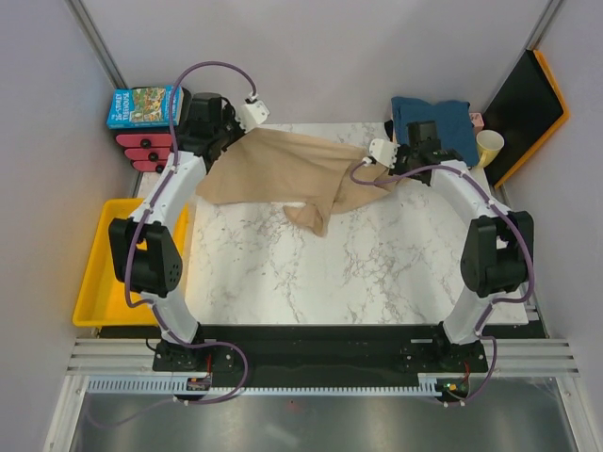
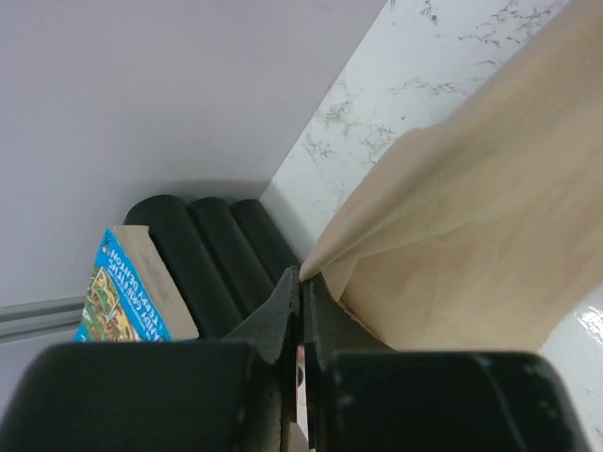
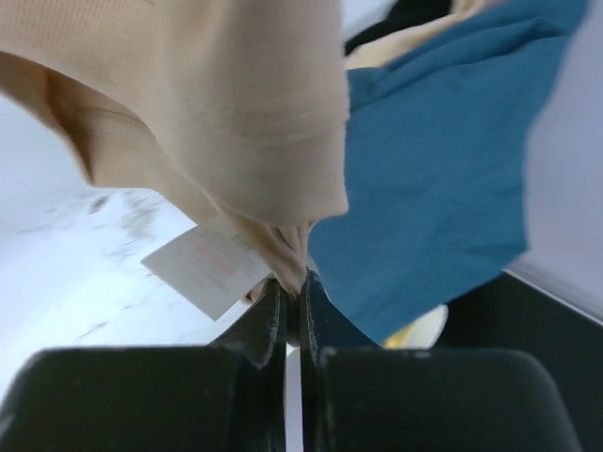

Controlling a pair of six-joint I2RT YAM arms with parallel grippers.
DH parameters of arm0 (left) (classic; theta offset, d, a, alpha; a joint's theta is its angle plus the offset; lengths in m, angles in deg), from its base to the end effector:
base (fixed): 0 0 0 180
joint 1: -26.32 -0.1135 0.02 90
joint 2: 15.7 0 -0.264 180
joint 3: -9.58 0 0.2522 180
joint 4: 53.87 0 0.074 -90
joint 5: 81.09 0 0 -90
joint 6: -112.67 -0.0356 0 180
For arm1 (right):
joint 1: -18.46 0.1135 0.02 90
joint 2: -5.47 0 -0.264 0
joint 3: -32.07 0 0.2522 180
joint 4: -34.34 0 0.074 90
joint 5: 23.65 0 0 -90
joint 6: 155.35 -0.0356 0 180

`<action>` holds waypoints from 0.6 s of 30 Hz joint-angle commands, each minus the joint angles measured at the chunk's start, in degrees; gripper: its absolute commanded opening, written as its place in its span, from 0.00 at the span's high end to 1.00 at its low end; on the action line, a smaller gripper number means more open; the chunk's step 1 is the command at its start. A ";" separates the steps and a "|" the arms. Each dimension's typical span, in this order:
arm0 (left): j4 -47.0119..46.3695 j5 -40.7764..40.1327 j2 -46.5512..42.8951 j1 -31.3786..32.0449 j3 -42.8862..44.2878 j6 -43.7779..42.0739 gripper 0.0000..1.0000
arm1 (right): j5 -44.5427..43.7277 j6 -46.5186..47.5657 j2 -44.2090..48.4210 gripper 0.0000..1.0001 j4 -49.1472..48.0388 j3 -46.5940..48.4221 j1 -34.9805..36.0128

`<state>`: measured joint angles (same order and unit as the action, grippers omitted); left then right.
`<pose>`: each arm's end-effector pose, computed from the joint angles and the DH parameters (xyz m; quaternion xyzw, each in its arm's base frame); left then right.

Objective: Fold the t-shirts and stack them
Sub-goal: Flatten out the tshirt

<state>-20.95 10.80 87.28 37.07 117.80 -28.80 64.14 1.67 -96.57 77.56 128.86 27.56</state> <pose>0.4198 -0.0809 0.3429 0.4494 0.7281 0.1668 0.4899 0.3941 0.0617 0.2666 -0.5710 0.7403 -0.1874 0.3014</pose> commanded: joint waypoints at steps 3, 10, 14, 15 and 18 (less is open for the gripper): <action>-1.93 -6.37 -4.80 -4.06 -2.60 -5.58 0.98 | -8.59 4.52 -1.05 1.00 -10.90 0.74 -3.30; -1.84 -6.81 -4.28 -3.71 -7.44 -4.96 0.96 | -10.34 2.59 -4.04 0.62 -23.11 -0.05 -3.13; -2.54 -9.27 -3.75 -3.71 -9.81 -4.17 0.29 | -10.01 -1.01 -4.32 0.13 -22.43 1.53 -3.30; -3.50 -10.40 -4.88 -3.71 -10.60 -3.82 0.26 | -9.13 -2.58 -3.61 0.13 -20.25 1.53 -3.22; -11.58 -14.96 -6.91 -3.80 -14.99 -4.08 0.11 | -4.03 -5.66 -0.10 0.13 -14.10 1.26 -3.21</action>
<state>-22.94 3.69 84.41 33.55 106.61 -31.88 57.08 1.60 -101.27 58.82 128.88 24.09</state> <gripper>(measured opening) 0.814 0.870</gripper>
